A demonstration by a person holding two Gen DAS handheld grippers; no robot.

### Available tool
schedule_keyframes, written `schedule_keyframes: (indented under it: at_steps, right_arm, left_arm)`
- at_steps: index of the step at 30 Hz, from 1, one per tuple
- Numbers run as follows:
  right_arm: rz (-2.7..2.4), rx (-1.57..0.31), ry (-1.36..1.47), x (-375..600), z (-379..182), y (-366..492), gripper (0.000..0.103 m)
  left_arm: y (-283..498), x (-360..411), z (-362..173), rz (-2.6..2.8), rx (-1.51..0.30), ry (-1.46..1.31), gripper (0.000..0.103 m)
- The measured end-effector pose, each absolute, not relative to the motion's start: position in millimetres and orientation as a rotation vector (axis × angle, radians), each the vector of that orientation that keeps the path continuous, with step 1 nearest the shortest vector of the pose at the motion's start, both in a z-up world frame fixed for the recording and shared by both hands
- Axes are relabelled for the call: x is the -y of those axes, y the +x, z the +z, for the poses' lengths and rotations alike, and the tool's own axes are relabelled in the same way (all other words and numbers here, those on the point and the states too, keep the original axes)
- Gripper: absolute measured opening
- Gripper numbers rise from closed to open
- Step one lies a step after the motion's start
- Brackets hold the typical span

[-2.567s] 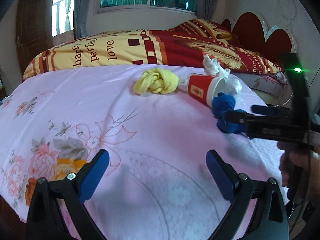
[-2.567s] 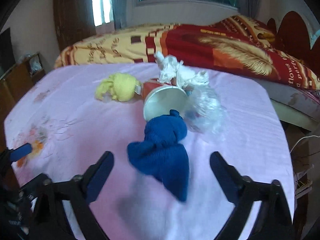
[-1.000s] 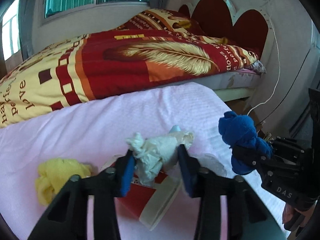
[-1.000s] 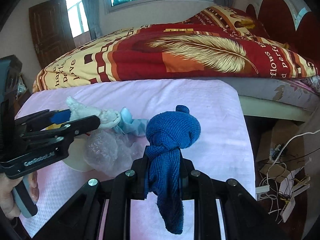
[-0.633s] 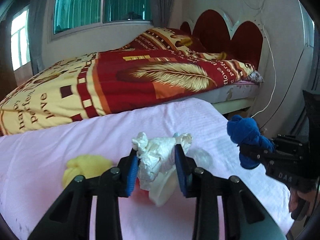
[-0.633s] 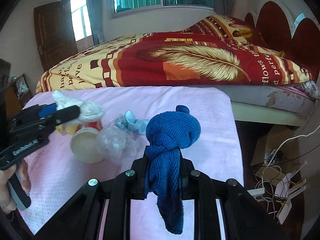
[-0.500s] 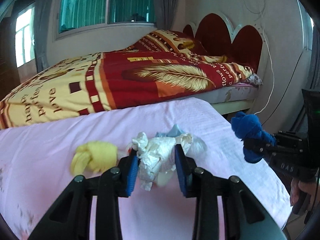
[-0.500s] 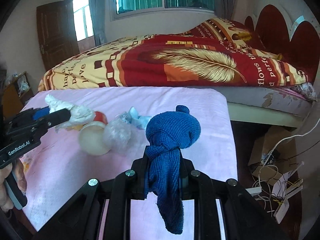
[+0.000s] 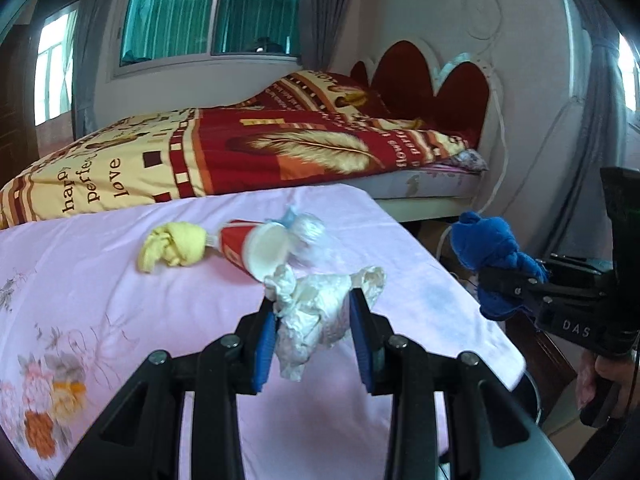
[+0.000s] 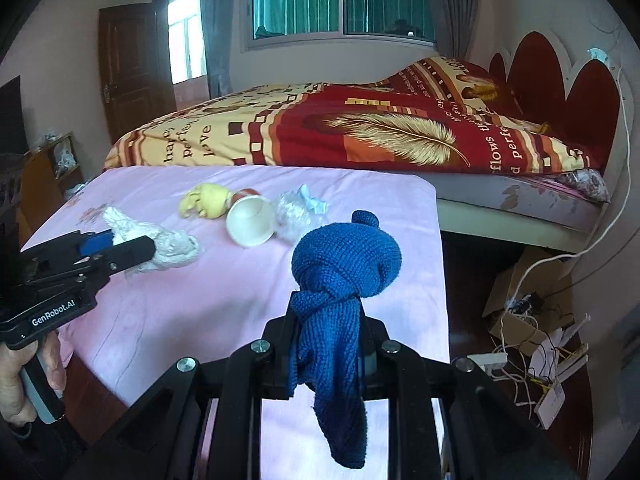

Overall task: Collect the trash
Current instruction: 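Carry the tissue and blue cloth over the black bin with both tools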

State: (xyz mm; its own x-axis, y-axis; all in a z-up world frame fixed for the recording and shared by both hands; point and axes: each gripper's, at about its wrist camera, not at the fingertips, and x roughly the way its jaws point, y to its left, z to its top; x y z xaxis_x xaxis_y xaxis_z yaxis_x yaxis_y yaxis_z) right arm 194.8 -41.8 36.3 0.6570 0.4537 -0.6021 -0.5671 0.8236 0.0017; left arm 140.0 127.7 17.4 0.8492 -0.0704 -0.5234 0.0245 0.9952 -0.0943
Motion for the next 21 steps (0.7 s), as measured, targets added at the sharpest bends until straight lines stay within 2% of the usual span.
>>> schedule_keyframes:
  at_steps: [8,21]
  right_arm:
    - [0.533,-0.636,-0.15,93,18,158,0.022]
    - [0.432,-0.658,-0.084,172,5,143,0.022]
  left_arm:
    - [122,-86,8,-0.106,-0.569,-0.058,0.036]
    - [110,-6,-1,-0.225,-0.594,-0.009,0.036]
